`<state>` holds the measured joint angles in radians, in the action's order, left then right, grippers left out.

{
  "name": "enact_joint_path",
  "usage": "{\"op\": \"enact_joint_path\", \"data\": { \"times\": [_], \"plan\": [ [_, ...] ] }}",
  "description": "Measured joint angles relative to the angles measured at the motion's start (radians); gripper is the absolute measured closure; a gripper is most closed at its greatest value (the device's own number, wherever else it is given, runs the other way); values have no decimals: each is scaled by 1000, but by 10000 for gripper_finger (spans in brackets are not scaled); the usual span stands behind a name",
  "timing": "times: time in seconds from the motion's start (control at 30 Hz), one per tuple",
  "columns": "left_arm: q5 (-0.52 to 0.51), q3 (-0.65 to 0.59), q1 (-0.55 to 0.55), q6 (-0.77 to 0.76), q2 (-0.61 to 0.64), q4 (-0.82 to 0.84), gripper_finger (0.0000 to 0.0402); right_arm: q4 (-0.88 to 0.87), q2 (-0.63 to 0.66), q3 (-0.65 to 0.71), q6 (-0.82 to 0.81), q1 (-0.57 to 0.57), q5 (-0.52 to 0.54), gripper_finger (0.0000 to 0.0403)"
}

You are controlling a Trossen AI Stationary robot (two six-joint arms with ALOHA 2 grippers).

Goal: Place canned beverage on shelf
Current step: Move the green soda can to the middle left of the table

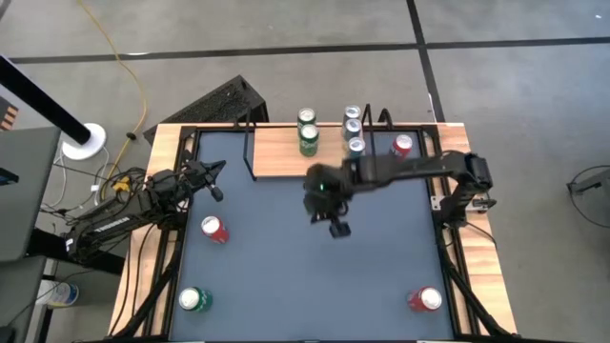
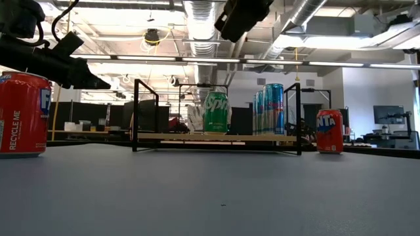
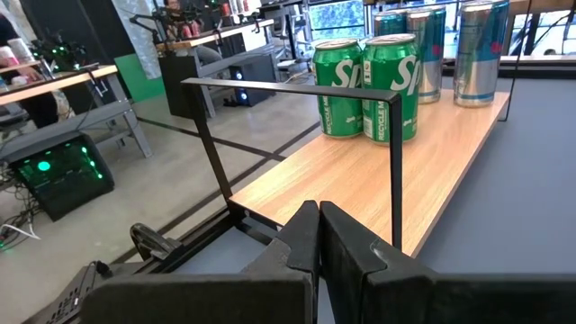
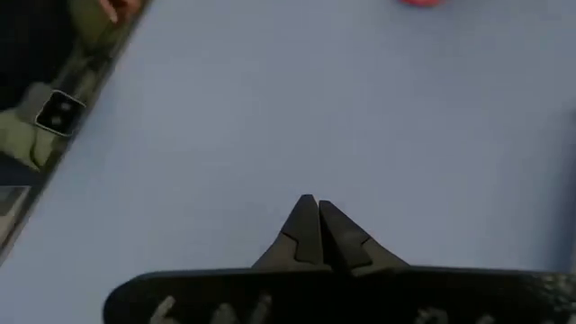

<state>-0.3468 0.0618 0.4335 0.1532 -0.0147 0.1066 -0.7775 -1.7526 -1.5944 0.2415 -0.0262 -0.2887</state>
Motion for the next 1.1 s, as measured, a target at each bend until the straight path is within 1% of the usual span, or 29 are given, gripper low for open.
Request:
{"op": "enact_joint_path", "data": {
  "times": [0.13, 0.23, 0.3, 0.37, 0.43, 0.5, 0.57, 0.63, 0.73, 0.8, 0.93, 1.0, 1.1],
  "plan": [
    [0, 0, 0, 0, 0, 0, 401, 355, 12, 167, -48, -92, 5, 403],
    [0, 0, 0, 0, 0, 0, 401, 647, -3, 265, -77, -162, 5, 403],
    [0, 0, 0, 0, 0, 0, 401, 771, -5, 312, -92, -206, 26, 403],
    [0, 0, 0, 0, 0, 0, 401, 883, -18, 332, -96, -246, 81, 403],
    [0, 0, 0, 0, 0, 0, 401, 916, -25, 346, -95, -292, 141, 403],
    [0, 0, 0, 0, 0, 0, 401, 1008, -59, 344, -94, -328, 166, 403],
    [0, 0, 0, 0, 0, 0, 401, 1073, -91, 346, -81, -359, 168, 403],
    [0, 0, 0, 0, 0, 0, 401, 1196, -146, 344, -75, -377, 165, 403],
    [0, 0, 0, 0, 0, 0, 401, 1374, -237, 343, -81, -385, 163, 403],
    [0, 0, 0, 0, 0, 0, 401, 1455, -289, 332, -99, -384, 163, 403],
    [0, 0, 0, 0, 0, 0, 401, 1530, -371, 293, -138, -385, 150, 403],
    [1, 0, 0, 0, 0, -1, 401, 1550, -411, 265, -165, -384, 118, 403],
    [0, -2, 0, 0, -1, -19, 401, 1557, -434, 246, -198, -370, 46, 403]
  ]
}}
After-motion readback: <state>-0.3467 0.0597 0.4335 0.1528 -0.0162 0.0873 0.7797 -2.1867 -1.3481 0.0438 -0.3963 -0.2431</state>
